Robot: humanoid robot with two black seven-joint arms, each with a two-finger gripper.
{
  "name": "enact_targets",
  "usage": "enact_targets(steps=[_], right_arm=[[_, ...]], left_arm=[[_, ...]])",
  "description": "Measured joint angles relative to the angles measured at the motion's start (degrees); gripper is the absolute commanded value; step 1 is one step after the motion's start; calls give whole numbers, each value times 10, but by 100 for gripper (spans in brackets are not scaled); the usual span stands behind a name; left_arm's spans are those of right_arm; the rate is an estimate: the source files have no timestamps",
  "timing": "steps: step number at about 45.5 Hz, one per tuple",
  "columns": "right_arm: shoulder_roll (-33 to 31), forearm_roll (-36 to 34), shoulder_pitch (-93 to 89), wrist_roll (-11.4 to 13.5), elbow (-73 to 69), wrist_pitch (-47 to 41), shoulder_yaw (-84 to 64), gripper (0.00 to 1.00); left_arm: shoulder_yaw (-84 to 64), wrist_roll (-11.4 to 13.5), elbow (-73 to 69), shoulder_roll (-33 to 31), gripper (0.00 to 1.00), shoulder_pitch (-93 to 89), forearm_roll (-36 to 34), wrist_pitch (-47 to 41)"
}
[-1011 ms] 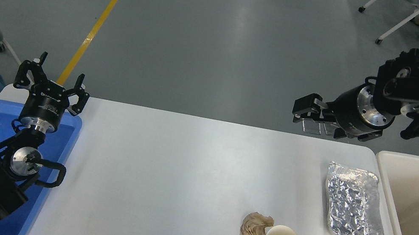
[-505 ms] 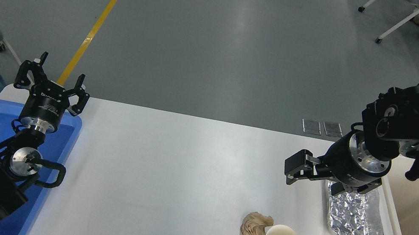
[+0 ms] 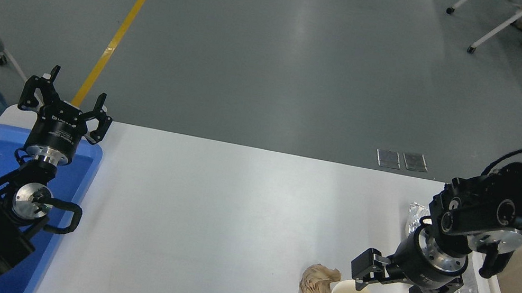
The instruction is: Pick up paper cup place in dustbin
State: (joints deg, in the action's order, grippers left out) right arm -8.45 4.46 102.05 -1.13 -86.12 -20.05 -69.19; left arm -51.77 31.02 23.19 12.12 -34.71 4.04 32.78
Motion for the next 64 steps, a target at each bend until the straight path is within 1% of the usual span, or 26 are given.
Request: enact_targets(steps=[17, 20, 21, 22, 23, 25, 27, 28, 30, 31, 40, 50, 64], right_arm=[[15, 3, -99, 0, 67, 31, 16, 100], [17, 3, -116, 0, 82, 36, 17, 96], [18, 4, -121, 0, 87, 38, 17, 92], [18, 4, -127, 0, 92, 40, 18, 84], [19, 4, -130, 0, 95, 42, 18, 75], [19, 4, -137, -1, 101, 44, 18, 49], [20, 5, -144, -1, 106, 48, 19, 28], [21, 6, -147, -1, 109, 50, 19, 21], [21, 8, -151, -2, 112, 52, 19, 9], [21, 10, -154, -2, 114, 54, 19, 1], [21, 28, -158, -3, 120, 60, 15, 0], [15, 39, -137, -14, 116, 61, 11, 0], [-20, 79, -66, -28, 92, 48, 2, 0]], left_arm=[[0, 0, 0, 0, 99, 0, 0, 0], [0, 0, 0, 0, 99, 0, 0, 0], [0, 0, 0, 0, 99, 0, 0, 0], [0, 0, 0, 0, 99, 0, 0, 0], [0, 0, 0, 0, 99, 0, 0, 0], [0, 0, 0, 0, 99, 0, 0, 0], [0, 0, 0, 0, 99, 0, 0, 0], [0, 0, 0, 0, 99, 0, 0, 0], [0, 0, 0, 0, 99, 0, 0, 0], [0, 0, 0, 0, 99, 0, 0, 0], [0, 0, 0, 0, 99, 0, 0, 0], [0, 0, 0, 0, 99, 0, 0, 0], [0, 0, 0, 0, 99, 0, 0, 0]])
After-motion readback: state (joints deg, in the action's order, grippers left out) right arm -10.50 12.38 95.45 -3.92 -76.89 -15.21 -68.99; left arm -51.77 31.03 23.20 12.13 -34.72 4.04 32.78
